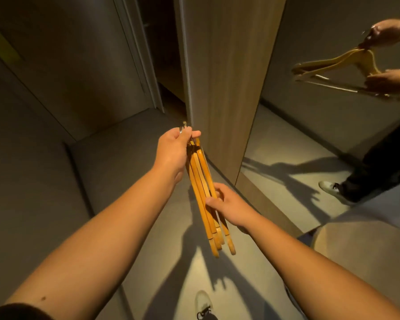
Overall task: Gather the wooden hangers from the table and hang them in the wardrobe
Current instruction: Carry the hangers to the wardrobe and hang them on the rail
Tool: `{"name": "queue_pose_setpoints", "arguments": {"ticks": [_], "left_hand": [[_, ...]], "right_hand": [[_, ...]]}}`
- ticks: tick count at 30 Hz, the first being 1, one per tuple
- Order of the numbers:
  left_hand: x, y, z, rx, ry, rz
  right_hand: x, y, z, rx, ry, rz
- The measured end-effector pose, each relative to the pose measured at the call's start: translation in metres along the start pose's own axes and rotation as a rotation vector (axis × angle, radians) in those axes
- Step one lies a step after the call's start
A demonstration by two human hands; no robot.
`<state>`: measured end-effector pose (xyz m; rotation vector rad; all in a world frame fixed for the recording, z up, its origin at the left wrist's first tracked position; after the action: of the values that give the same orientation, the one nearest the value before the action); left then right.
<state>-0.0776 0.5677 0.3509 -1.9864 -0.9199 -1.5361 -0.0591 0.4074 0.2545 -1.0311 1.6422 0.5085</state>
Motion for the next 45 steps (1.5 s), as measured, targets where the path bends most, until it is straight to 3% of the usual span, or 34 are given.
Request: {"name": "queue_pose_setpoints", "arguments": {"ticks": [12, 18, 28, 38, 45], "left_hand": [[0.069, -0.097, 0.129, 0.113, 0.003, -0.026], [0.092, -0.135, 0.233, 0.171, -0.025, -0.080], [0.193, -0.206, 0.425, 0.203, 0.100, -0.053], [0.276, -0.281, 0.618, -0.011, 0.221, -0.070], [0.351, -0.271, 0.716, -0.206, 0.278, 0.051]], "right_hand": [[-0.079, 0.086, 0.183, -0.302, 0.091, 0.374], [-0.115, 0.108, 0.278, -0.369, 0.103, 0.367], [-0.245, 0.120, 0.473, -0.327, 0.053, 0.268], [-0.348, 0.172, 0.657, -0.222, -0.027, 0.379], [-0.415, 0.160, 0.734, -0.034, -0.036, 0.441]]}}
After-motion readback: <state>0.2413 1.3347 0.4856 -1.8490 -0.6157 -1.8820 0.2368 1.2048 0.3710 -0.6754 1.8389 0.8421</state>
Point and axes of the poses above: each hand's wrist, its own z-axis towards the middle knuckle, its own y-axis out of the palm, x = y × z, the point moved 5 cm from there along z, towards the middle knuckle, and after that the axes turned 4 degrees about -y, right-handed, at the moved point
